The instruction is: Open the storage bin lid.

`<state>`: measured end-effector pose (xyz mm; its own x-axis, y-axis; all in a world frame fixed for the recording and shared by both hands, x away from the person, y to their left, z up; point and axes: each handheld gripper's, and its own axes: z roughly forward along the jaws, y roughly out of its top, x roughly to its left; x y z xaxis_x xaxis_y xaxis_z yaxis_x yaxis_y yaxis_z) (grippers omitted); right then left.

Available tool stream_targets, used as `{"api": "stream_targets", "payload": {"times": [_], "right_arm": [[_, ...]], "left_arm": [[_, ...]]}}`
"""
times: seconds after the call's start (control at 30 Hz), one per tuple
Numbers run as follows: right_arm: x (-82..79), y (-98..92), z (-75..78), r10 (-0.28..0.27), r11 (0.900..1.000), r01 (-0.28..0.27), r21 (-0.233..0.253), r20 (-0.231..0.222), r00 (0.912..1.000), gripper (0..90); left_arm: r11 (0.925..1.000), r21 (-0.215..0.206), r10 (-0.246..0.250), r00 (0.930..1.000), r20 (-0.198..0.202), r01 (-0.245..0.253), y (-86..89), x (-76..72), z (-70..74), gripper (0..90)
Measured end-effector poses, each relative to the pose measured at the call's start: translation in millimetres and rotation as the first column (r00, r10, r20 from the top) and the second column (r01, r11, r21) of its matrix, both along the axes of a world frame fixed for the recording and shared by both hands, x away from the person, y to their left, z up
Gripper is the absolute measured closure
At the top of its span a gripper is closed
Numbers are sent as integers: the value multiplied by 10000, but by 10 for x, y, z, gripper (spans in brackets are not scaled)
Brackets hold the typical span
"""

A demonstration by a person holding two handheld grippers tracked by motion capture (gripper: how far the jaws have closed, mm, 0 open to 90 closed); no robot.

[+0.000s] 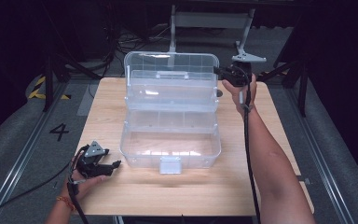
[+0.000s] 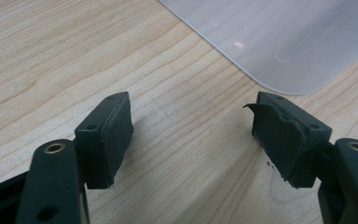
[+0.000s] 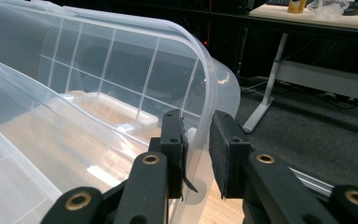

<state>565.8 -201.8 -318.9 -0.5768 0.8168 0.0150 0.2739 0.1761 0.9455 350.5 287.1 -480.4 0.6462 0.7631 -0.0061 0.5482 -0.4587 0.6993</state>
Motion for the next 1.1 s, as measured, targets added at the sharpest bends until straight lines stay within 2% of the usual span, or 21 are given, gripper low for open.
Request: {"api": "stream_targets", "payload": {"times": [1.1], "right_arm": [[254, 0, -130, -84, 9999, 91, 103, -647, 9979, 742]], "left_arm": [[10000, 37, 39, 9999, 107, -39, 4, 11, -2, 292]]}}
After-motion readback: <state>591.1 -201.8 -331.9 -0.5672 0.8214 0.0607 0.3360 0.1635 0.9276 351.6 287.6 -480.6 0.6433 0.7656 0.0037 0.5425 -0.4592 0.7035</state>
